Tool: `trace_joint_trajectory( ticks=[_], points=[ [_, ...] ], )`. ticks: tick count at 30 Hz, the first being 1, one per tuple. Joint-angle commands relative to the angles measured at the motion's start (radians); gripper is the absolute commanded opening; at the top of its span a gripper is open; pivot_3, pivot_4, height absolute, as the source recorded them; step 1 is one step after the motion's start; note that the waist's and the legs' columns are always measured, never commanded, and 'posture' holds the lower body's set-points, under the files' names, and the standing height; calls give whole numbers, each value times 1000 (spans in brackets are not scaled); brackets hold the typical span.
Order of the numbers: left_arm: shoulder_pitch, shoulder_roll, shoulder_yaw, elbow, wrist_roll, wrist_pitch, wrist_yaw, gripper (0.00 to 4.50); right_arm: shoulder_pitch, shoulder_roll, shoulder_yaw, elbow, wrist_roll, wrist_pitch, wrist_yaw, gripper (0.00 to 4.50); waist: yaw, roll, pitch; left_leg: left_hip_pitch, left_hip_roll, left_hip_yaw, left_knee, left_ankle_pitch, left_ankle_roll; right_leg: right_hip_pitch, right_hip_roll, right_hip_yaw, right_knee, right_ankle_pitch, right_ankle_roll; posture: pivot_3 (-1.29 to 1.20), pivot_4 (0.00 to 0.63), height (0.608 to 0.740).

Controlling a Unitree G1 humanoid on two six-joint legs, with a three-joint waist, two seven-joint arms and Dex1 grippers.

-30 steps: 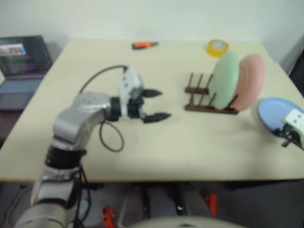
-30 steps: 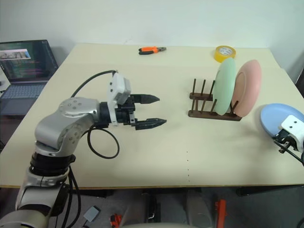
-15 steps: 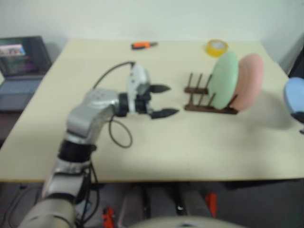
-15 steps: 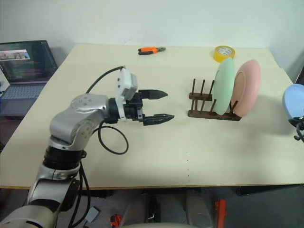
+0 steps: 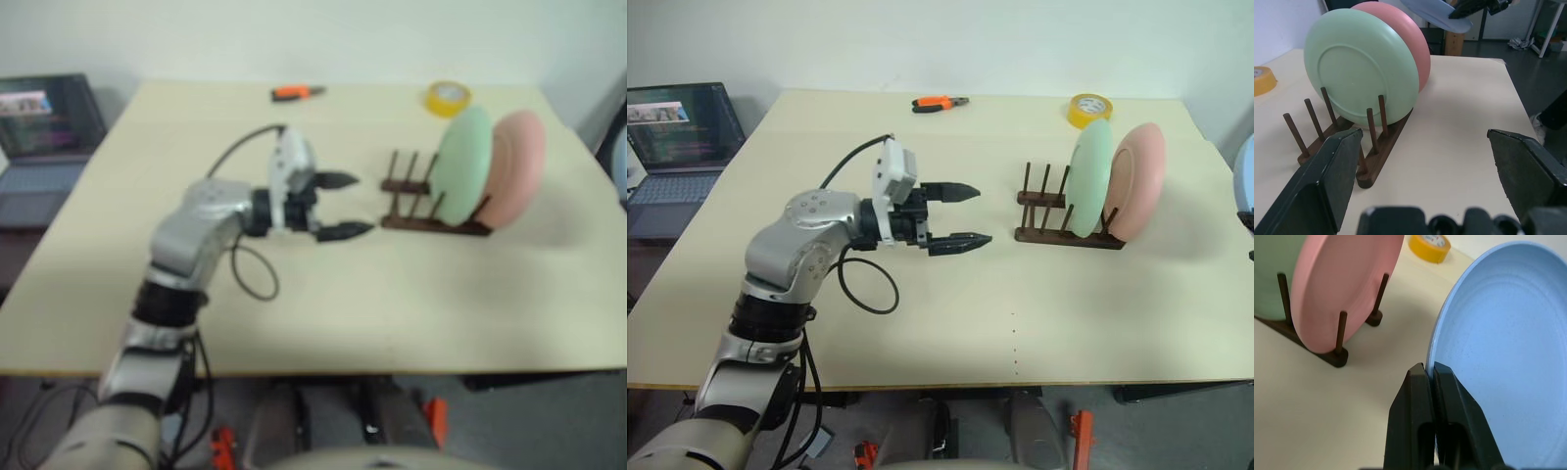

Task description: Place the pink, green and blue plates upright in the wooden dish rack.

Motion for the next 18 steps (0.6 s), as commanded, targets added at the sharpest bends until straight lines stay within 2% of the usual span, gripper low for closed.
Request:
trace_joint_trajectory(
  ticks=[1,12,18],
  points=[
    [-26,-1,-4,-13,9,-21,-7,4500,-27,-9,-51,-34,23,-1,-17,27,0,0,0,0,0,0,0,0,0,0,0,0,0,0,0,0,150,740],
    [-2,13,10,-45,3,-3,5,4500,-115,-47,2,-15,51,-11,0,27,-1,0,0,0,0,0,0,0,0,0,0,0,0,-1,-1,0,150,740],
    [11,24,20,-56,2,2,17,4500,-223,-54,32,-47,98,9,3,27,-1,0,0,0,0,0,0,0,0,0,0,0,0,-1,-1,0,150,740]
  ],
)
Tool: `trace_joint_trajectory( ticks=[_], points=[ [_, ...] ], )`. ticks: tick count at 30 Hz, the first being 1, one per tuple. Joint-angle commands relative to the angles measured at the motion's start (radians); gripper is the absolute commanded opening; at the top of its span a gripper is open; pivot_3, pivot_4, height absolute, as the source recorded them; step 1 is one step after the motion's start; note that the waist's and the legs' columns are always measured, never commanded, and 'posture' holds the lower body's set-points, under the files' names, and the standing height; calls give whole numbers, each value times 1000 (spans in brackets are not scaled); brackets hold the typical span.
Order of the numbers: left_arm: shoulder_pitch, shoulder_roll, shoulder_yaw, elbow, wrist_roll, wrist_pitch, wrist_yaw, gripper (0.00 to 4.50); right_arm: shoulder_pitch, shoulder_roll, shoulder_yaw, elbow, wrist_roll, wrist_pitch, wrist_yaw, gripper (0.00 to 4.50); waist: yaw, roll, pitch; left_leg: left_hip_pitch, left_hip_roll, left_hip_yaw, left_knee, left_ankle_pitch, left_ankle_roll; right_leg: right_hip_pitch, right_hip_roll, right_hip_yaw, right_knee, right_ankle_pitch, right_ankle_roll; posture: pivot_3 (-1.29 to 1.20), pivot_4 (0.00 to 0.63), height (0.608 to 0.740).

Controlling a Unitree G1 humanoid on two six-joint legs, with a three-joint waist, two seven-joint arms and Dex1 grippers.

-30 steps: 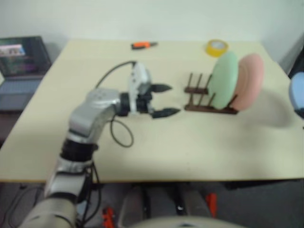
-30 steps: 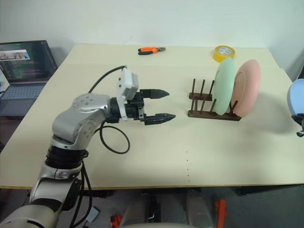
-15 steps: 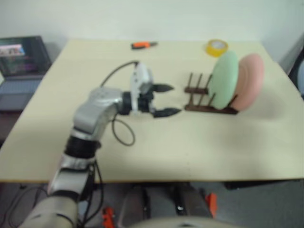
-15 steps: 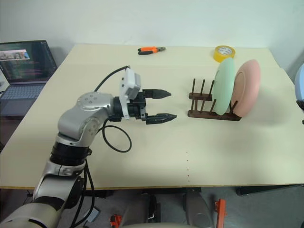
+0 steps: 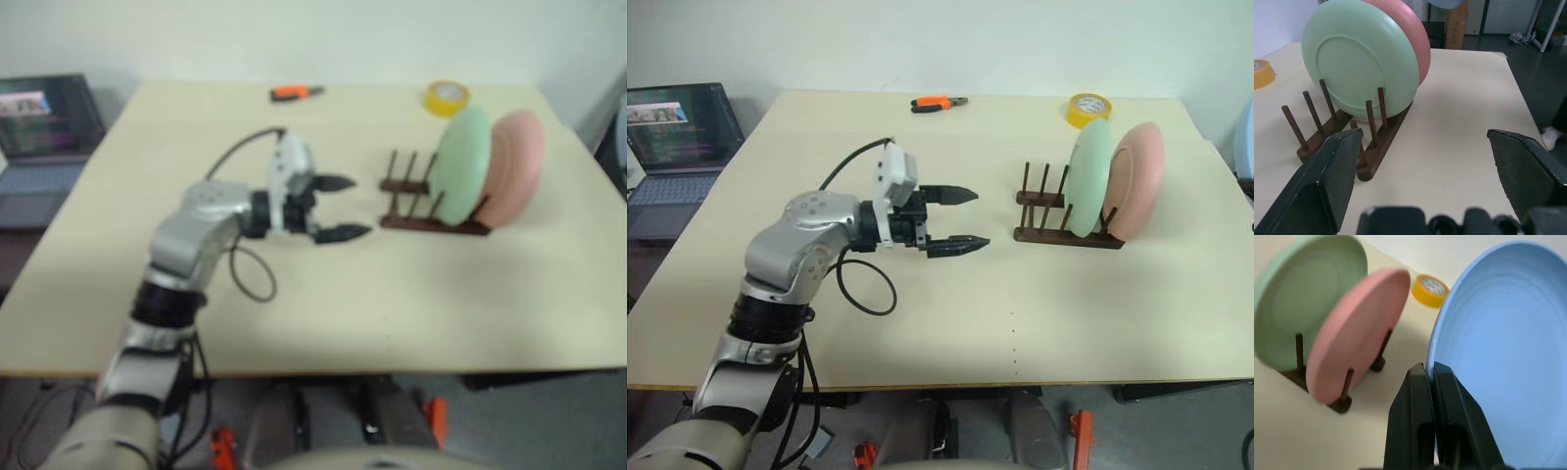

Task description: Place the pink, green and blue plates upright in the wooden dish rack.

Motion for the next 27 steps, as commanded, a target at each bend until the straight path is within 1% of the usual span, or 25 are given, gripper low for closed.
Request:
trace_joint_trajectory(
  ticks=[1,9,13,17,20,27],
  points=[
    [-3,13,25,-45,-5,-2,13,4500,-61,-30,-12,-54,47,6,4,27,1,0,0,0,0,0,0,0,0,0,0,0,0,0,0,0,150,740],
    [7,35,36,-45,-4,-3,31,4500,-192,-33,29,-125,118,44,-10,27,1,0,0,-1,0,0,0,0,0,-1,0,-1,-1,0,0,0,150,740],
    [12,41,39,-52,-9,-1,36,4500,-310,-7,56,-143,184,65,-43,27,0,0,1,-2,0,0,-1,0,0,-2,0,-1,0,0,-1,0,150,740],
    [18,45,43,-61,-12,4,46,4500,-466,47,92,-149,275,104,-99,27,0,0,1,-3,1,0,-1,0,0,-3,0,-1,0,0,-1,0,150,740],
    [26,47,48,-74,-14,11,55,4500,-554,102,131,-167,329,116,-129,27,0,0,1,-4,1,-1,-1,0,0,-4,0,-1,-1,0,-1,0,150,740],
    [41,49,58,-93,-16,23,72,4500,-663,236,197,-195,441,149,-189,27,2,0,1,-7,1,-2,-1,0,0,-6,-1,-1,-1,1,1,0,150,740]
  ],
)
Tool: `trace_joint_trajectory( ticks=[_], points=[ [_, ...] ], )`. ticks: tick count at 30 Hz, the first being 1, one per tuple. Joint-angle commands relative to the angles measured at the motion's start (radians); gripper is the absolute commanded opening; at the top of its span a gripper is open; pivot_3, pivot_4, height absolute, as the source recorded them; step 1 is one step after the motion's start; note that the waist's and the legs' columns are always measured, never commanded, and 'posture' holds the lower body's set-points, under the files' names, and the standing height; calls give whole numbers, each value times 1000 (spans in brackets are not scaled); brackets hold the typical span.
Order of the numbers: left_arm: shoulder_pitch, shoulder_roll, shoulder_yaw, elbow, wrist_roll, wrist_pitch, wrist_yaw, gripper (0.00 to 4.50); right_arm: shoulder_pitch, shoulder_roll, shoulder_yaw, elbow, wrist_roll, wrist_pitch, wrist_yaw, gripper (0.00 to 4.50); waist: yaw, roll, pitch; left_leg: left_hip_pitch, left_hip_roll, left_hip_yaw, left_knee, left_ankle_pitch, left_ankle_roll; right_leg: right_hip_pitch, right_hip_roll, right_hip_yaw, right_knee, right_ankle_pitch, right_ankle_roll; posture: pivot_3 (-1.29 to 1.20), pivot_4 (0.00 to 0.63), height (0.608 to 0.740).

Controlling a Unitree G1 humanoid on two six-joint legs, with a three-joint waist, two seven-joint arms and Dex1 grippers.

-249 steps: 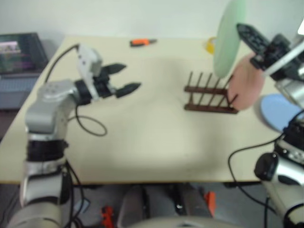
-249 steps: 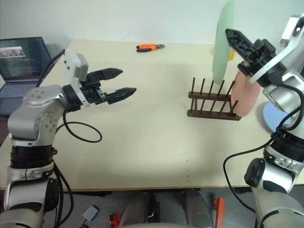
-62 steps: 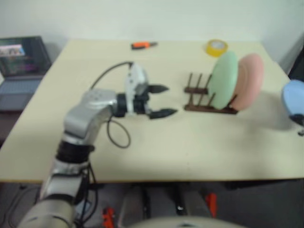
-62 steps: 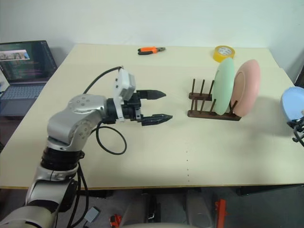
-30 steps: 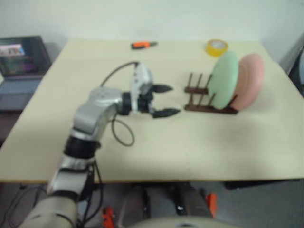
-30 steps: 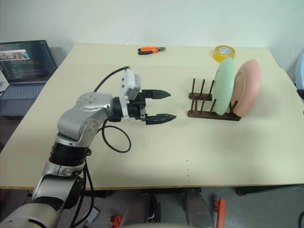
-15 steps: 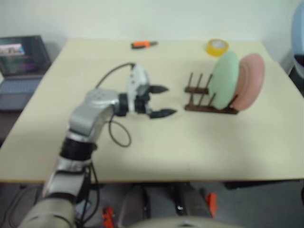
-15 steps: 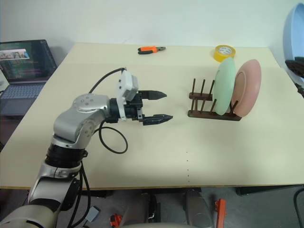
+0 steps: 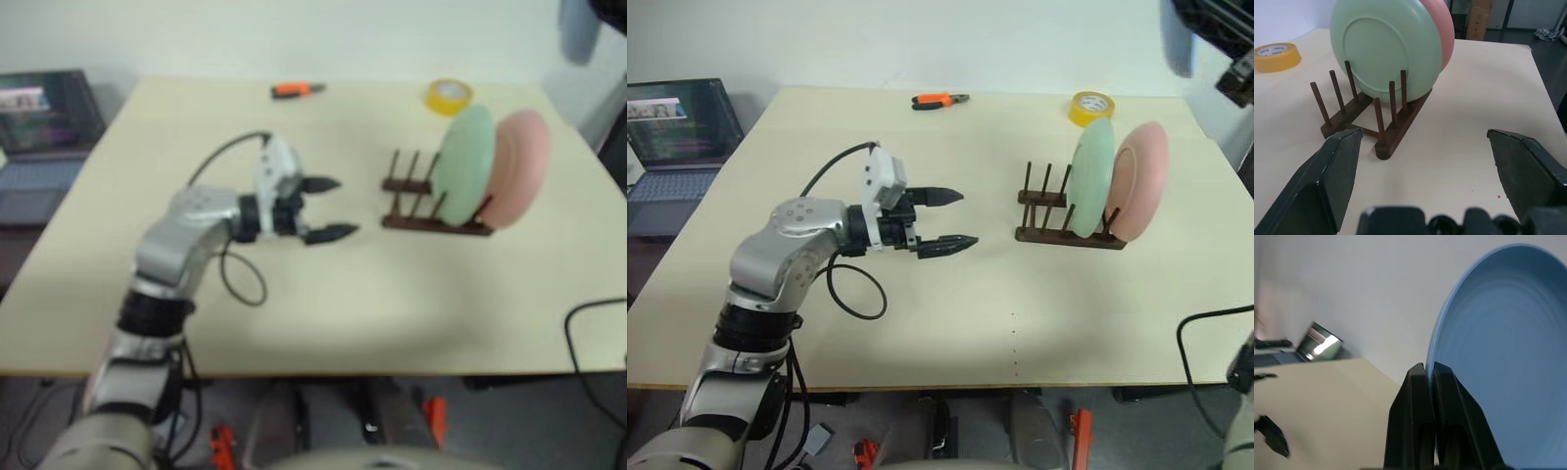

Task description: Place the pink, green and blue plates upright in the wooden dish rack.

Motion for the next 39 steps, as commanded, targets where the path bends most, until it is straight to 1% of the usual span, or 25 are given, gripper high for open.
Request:
trace_joint_trajectory(
  ticks=[1,4,8,12,14,26,39],
  points=[
    [-3,6,31,-47,-14,1,13,4500,-55,53,11,-46,74,4,-37,27,-1,0,0,-1,0,-1,0,0,0,0,0,0,0,0,0,0,150,740],
    [2,4,34,-53,-13,4,20,4500,-77,128,43,-59,124,17,-68,27,-1,0,0,-3,1,-1,0,0,0,-3,0,-1,1,0,0,0,150,740],
    [11,6,39,-67,-16,10,31,4500,-88,217,46,-53,204,42,-122,27,0,0,0,-5,0,-1,0,0,0,-4,0,-1,1,2,-3,0,150,740],
    [21,10,48,-83,-17,18,41,4500,-76,272,49,-45,261,68,-176,27,0,0,0,-6,0,0,0,0,0,-6,0,-1,1,3,-3,0,150,740],
    [28,13,52,-95,-19,24,48,4500,-50,277,62,-39,253,69,-179,27,0,0,0,-7,0,0,0,0,0,-6,0,-1,1,3,-3,0,150,740],
    [46,23,58,-129,-37,46,62,4500,104,351,52,-45,358,118,-285,27,-1,0,0,-7,1,0,0,0,0,-7,1,-2,2,2,-3,0,150,740],
    [50,25,55,-140,-48,55,73,4500,171,387,78,-21,338,107,-309,27,-1,0,0,-7,1,1,0,0,0,-7,1,-2,2,2,-2,0,150,740]
  ],
)
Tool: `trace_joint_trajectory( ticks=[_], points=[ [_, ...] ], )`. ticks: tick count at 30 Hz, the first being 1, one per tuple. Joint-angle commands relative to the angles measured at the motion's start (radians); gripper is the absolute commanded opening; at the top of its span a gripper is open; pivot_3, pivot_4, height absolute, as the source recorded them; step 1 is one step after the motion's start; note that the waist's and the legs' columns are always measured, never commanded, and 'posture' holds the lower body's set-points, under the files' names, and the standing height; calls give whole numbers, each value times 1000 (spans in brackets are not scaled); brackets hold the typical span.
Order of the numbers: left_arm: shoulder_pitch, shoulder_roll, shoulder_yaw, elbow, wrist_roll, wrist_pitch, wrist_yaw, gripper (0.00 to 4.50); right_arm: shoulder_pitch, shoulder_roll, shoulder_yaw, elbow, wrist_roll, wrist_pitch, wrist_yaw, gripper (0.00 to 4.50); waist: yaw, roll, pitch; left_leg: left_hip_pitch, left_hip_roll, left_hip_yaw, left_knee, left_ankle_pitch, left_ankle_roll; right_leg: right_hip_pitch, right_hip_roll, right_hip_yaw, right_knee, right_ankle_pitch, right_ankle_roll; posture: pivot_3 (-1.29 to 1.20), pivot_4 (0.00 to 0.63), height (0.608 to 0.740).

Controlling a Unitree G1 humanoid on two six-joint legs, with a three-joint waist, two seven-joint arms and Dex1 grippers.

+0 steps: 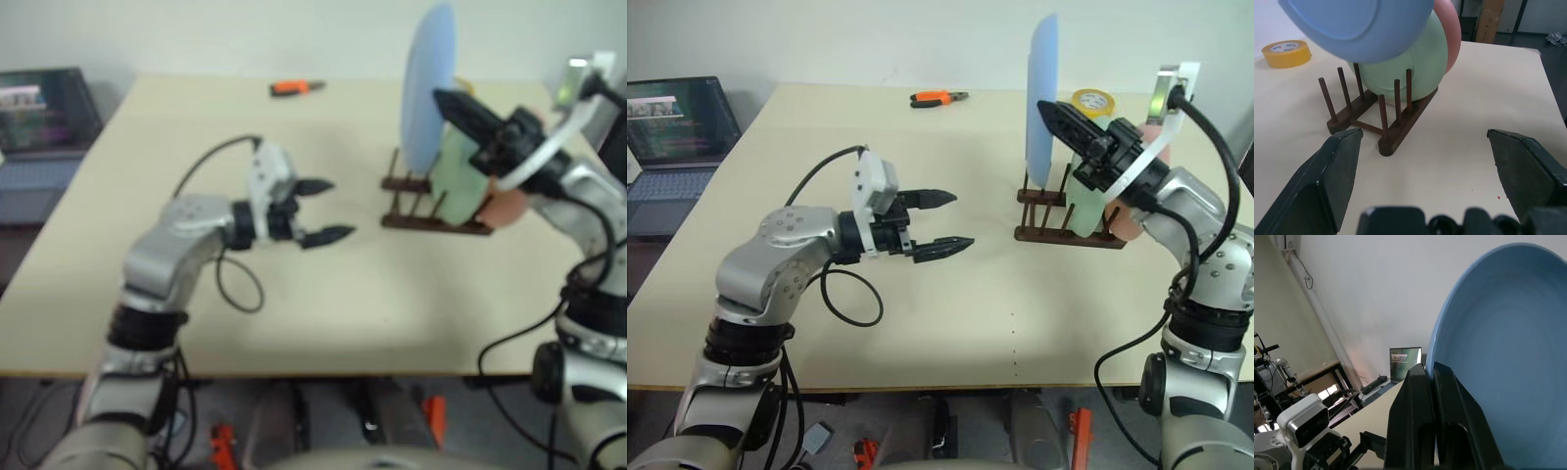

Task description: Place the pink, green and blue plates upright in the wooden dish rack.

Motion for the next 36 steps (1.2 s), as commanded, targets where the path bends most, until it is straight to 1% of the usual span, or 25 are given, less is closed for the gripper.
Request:
trace_joint_trajectory(
  ticks=[1,16,32,36],
  points=[
    [-4,9,26,-42,-14,2,9,4500,-2,3,-7,-4,-2,-23,4,27,0,0,0,0,0,0,0,0,0,0,0,0,0,0,0,0,150,740],
    [15,25,41,-74,-29,30,26,4500,43,31,16,37,-64,-40,27,27,0,0,0,0,0,0,0,0,0,0,0,0,0,-1,1,0,150,740],
    [13,38,43,-79,-37,41,26,4500,38,50,23,96,-164,-71,22,27,0,0,0,0,0,0,0,0,0,0,0,0,0,-1,2,0,150,740],
    [10,39,42,-77,-36,43,24,4500,38,48,24,102,-168,-57,26,27,0,0,0,0,0,0,0,0,0,0,0,0,0,-1,3,0,150,740]
  ],
)
